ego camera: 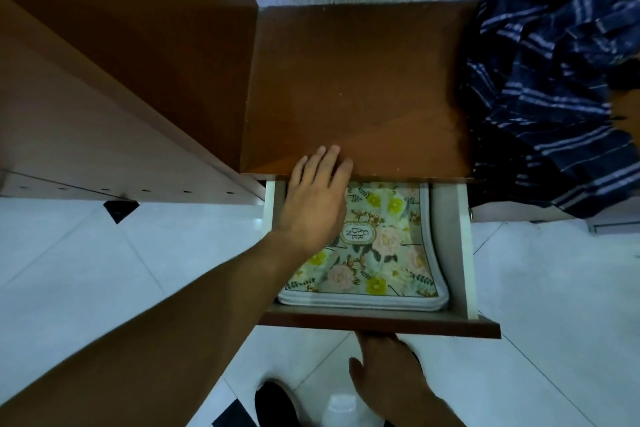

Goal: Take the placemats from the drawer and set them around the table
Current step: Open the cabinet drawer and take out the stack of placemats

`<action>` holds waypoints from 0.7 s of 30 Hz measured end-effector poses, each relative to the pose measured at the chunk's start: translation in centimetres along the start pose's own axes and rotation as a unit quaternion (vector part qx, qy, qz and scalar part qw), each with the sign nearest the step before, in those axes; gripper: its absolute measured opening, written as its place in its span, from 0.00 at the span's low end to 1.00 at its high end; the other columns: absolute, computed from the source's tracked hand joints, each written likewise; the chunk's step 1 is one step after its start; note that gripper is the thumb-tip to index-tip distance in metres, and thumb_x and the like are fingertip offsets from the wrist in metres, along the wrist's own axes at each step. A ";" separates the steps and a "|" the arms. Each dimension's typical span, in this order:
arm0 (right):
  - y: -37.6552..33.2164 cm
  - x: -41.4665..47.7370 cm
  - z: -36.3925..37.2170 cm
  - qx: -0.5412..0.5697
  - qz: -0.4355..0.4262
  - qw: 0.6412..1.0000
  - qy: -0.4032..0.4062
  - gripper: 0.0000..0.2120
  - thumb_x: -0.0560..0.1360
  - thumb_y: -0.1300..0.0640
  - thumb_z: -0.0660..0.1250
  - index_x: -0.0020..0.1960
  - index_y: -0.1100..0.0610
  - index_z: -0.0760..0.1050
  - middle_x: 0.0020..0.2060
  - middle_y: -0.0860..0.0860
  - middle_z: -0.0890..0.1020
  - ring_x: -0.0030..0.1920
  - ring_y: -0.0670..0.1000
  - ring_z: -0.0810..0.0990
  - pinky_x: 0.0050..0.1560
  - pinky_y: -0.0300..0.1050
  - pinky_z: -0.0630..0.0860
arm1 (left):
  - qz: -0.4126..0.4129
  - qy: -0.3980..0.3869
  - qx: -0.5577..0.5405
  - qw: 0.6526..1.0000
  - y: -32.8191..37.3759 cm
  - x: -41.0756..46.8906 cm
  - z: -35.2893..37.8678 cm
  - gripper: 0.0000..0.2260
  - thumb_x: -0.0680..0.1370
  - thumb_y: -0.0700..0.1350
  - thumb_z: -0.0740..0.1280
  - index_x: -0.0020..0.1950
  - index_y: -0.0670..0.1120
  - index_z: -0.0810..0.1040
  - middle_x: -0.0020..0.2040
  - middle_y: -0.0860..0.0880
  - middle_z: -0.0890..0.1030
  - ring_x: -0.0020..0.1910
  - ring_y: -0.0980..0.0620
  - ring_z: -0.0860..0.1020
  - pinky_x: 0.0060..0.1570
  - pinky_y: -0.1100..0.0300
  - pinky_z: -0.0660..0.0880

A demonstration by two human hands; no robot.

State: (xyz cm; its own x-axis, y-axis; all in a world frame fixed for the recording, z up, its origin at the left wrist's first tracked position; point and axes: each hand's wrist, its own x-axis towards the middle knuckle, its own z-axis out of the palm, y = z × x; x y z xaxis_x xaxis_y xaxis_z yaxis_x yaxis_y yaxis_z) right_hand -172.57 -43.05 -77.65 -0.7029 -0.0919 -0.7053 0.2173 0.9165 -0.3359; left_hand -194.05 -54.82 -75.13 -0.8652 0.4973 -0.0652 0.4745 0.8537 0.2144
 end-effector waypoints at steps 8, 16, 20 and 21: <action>5.2 1.9 -12.7 0.340 0.156 0.923 0.091 0.07 0.73 0.49 0.64 0.39 0.50 0.75 0.32 0.45 0.77 0.36 0.49 0.78 0.35 0.42 0.72 | -0.221 -0.098 -0.211 0.947 2.9 -12.9 1.8 0.18 0.76 0.45 0.68 0.65 0.46 0.72 0.69 0.43 0.69 0.69 0.41 0.68 0.67 0.45 0.70; 5.3 10.4 -10.3 0.314 0.283 0.906 0.016 0.31 0.71 0.52 0.70 0.70 0.62 0.65 0.65 0.62 0.73 0.63 0.63 0.74 0.63 0.54 0.74 | -0.256 -0.091 -0.191 0.943 3.2 -14.9 3.9 0.14 0.75 0.51 0.68 0.56 0.45 0.77 0.55 0.45 0.78 0.55 0.43 0.76 0.55 0.47 0.74; 5.3 11.2 -9.6 0.314 0.310 0.897 0.005 0.31 0.71 0.54 0.69 0.70 0.63 0.66 0.66 0.62 0.73 0.65 0.64 0.73 0.65 0.55 0.73 | -0.211 -0.096 -0.165 0.959 2.9 -15.4 4.8 0.22 0.72 0.65 0.64 0.57 0.51 0.75 0.55 0.51 0.78 0.56 0.48 0.75 0.57 0.49 0.69; 5.3 11.4 -9.6 0.316 0.311 0.896 -0.002 0.31 0.71 0.55 0.69 0.71 0.64 0.66 0.67 0.62 0.72 0.65 0.63 0.73 0.64 0.54 0.73 | -0.204 -0.102 -0.169 0.959 2.6 -15.7 4.9 0.24 0.71 0.67 0.64 0.58 0.52 0.74 0.56 0.52 0.78 0.56 0.49 0.74 0.57 0.49 0.69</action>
State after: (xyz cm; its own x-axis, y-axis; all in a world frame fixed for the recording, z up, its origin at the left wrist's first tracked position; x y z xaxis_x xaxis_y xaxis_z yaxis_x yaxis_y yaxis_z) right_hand -185.91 -35.55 -81.43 -0.3100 0.3579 -0.8808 0.9076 0.3872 -0.1621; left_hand -178.46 -59.61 -78.35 -0.9017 0.1811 -0.3926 -0.0064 0.9023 0.4310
